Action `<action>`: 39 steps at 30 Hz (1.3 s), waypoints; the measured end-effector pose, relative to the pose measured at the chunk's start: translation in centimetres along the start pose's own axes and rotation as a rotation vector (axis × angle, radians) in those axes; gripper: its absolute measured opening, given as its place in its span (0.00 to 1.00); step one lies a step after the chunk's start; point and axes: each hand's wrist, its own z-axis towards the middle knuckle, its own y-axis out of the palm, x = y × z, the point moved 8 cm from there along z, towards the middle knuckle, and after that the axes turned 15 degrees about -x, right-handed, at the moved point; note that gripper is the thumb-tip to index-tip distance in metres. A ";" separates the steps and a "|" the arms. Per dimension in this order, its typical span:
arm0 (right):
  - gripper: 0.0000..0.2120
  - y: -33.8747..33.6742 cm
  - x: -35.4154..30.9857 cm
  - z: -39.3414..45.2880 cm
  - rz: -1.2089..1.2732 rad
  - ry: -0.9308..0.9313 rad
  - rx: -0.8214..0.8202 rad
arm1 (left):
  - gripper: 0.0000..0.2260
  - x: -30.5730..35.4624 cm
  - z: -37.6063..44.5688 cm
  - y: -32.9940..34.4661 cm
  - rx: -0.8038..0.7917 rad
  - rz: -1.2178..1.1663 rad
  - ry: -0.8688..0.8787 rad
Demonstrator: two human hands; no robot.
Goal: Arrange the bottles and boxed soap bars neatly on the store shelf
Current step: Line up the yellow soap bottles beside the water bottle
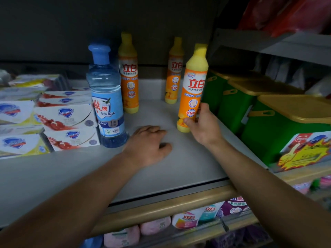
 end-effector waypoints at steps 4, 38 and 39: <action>0.26 0.8 0.2 3.5 -0.018 -0.005 0.012 | 0.29 -0.3 0.2 0.1 -0.002 -0.006 0.000; 0.09 -1.9 -5.3 9.1 0.150 -0.155 0.138 | 0.27 -0.7 0.8 -0.4 -0.017 -0.120 0.014; 0.10 -1.7 -7.3 9.3 0.145 -0.200 0.105 | 0.26 -0.6 0.7 -0.6 -0.015 -0.124 0.023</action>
